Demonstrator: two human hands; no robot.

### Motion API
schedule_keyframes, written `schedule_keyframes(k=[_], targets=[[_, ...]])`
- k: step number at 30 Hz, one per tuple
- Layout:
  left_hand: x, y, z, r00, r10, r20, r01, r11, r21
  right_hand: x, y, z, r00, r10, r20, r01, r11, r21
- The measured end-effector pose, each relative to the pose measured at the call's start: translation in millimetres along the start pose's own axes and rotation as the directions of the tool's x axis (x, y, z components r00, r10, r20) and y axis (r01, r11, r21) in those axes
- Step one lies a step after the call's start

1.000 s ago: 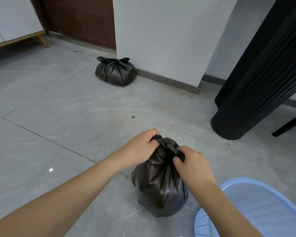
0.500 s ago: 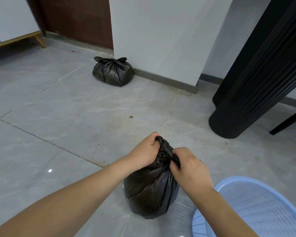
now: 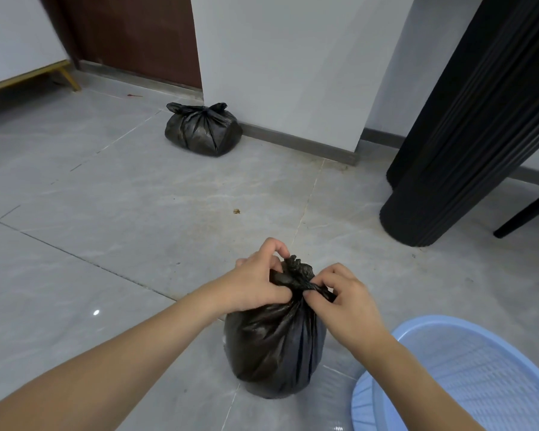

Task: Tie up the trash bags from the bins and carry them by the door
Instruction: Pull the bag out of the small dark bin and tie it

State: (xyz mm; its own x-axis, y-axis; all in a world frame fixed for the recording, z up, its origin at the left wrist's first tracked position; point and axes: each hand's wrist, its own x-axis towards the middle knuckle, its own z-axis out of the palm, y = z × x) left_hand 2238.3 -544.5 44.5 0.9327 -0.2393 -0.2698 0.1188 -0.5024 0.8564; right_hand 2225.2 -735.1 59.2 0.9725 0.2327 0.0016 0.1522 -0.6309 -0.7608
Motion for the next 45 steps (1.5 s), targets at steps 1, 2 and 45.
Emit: schedule_keyframes(k=[1, 2, 45], targets=[[-0.8, -3.0, 1.1, 0.995, 0.073, -0.064, -0.061, 0.983, 0.170, 0.5, -1.6, -0.4, 0.999, 0.014, 0.032, -0.015, 0.999, 0.049], [-1.9, -4.8, 1.3, 0.984, 0.144, -0.108, -0.106, 0.949, 0.297, 0.5, -3.9, -1.0, 0.998, 0.031, 0.062, -0.038, 0.992, 0.118], [-53.1, 8.9, -14.2, 0.987, 0.157, -0.047, -0.137, 0.947, 0.292, 14.2, -21.9, -5.3, 0.772, 0.361, 0.523, -0.632, 0.522, 0.573]])
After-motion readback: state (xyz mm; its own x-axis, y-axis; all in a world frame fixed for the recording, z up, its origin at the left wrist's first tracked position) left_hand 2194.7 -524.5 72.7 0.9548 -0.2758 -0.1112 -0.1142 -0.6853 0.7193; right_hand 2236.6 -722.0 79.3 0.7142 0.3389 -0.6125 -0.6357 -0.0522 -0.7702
